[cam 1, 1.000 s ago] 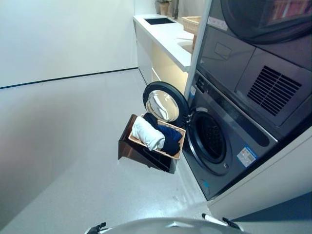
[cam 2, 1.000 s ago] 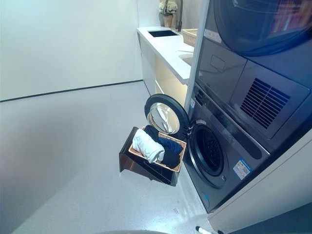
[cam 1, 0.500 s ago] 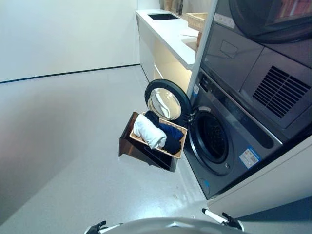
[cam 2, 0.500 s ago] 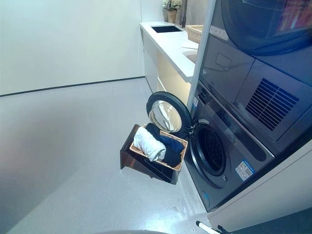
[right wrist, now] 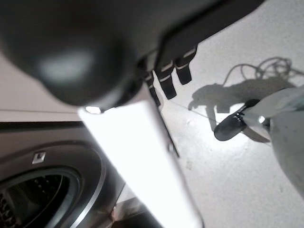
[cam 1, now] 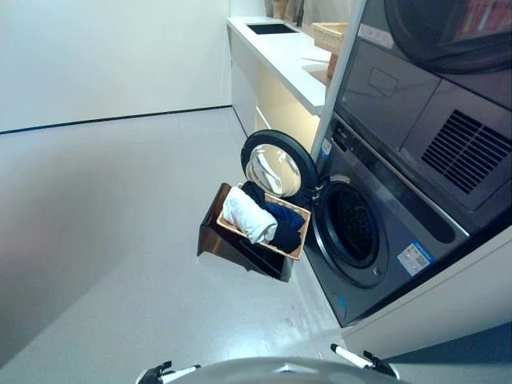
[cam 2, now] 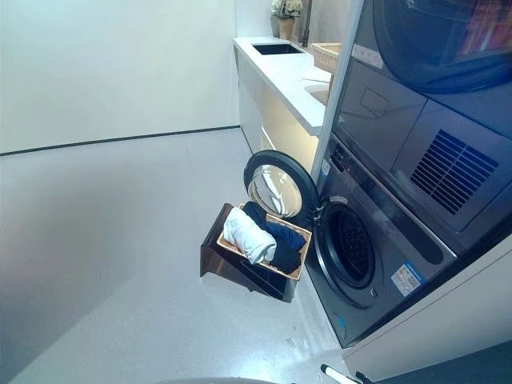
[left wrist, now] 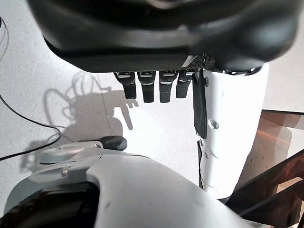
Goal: Pick up the clothes and place them into the washing machine
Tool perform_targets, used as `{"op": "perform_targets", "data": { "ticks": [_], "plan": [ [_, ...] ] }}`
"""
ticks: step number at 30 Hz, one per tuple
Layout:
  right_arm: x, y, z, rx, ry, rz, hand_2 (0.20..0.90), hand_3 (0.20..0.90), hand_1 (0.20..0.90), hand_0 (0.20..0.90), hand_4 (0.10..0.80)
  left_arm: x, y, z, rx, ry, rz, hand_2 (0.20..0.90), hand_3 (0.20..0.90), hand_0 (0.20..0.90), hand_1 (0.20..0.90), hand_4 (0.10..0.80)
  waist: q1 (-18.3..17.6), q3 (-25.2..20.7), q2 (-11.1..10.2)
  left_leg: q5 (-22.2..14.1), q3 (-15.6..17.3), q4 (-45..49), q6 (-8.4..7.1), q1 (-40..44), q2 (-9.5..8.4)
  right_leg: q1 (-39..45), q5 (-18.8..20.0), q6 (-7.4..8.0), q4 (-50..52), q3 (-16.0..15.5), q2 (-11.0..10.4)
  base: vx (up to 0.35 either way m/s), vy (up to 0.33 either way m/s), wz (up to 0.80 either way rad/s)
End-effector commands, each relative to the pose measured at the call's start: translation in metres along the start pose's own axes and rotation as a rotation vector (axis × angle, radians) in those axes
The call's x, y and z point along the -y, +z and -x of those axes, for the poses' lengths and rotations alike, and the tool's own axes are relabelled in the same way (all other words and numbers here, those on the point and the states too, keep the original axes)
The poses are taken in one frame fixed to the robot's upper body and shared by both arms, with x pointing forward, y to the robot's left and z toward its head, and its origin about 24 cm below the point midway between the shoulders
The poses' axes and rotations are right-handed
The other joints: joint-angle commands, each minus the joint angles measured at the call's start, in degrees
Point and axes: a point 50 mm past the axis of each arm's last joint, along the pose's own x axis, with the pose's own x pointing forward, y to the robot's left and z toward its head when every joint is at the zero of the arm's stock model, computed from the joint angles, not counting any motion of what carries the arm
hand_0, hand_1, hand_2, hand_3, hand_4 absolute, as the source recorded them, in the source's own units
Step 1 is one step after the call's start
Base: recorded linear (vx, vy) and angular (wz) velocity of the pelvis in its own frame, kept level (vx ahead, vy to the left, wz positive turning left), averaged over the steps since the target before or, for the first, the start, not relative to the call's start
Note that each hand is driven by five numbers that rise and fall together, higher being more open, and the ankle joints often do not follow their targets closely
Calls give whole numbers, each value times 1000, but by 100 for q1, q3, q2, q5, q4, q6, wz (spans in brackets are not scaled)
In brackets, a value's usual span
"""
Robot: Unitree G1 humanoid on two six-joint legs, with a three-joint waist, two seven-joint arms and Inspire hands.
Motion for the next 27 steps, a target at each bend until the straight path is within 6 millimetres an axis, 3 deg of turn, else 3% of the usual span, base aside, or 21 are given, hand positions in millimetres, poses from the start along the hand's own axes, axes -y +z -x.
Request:
{"op": "perform_targets", "data": {
  "ticks": [1,4,6,8,10,16,25,26,27],
  "plan": [
    [12,24,-5,51,-53,-45,900,900,900,900,800,-9,26,-4,69,28,6,900,900,900,900,800,4,129,-22,-336,-336,592,44,-460,-538,-185,-48,-22,1459,-167,-420,-4,216,16],
    [10,24,-4,55,-48,-52,900,900,900,900,800,-11,26,-4,62,27,-16,900,900,900,900,800,-69,329,32,-365,-370,665,167,-351,-610,-609,48,-242,2383,-73,-451,-16,193,3],
    [6,22,-4,52,-40,-55,900,900,900,900,800,-13,22,-3,43,26,-21,900,900,900,900,800,-55,407,89,-404,-311,670,181,-286,-599,-816,-184,-328,2531,-183,-433,12,124,-16],
    [7,17,-3,36,-40,-58,900,900,900,900,800,-14,22,-3,44,26,-21,900,900,900,900,800,-69,444,110,-447,-307,647,152,-206,-585,-987,-328,-333,2247,-247,-289,54,36,-2],
    [9,12,-3,19,-46,-57,900,900,900,900,800,-12,22,-3,47,19,-19,900,900,900,900,800,-86,473,129,-473,-334,609,107,-128,-568,-1051,-220,-261,1707,-315,-183,86,-10,14],
    [3,6,-1,1,-35,-52,900,900,900,900,800,-10,23,-3,56,27,8,900,900,900,900,800,-233,504,-15,-684,-567,592,-29,190,-600,-1478,684,21,-14,118,214,202,-51,35],
    [1,7,-1,26,-15,-20,900,900,900,900,800,-7,9,-1,9,33,34,900,900,900,900,800,-311,274,-50,-845,-824,622,-175,607,-382,-1537,653,-90,258,17,390,258,-120,21],
    [2,14,-2,51,-20,-28,900,900,900,900,800,-6,11,-2,15,42,57,900,900,900,900,800,-337,202,-17,-673,-876,768,-312,608,-199,-1528,471,-185,465,27,504,295,-201,40],
    [1,21,-3,75,-20,-38,900,900,900,900,800,-6,15,-2,28,47,64,900,900,900,900,800,-351,191,-17,-612,-907,849,-353,551,-139,-1559,392,-215,595,-15,526,368,-258,52]
  ]
}}
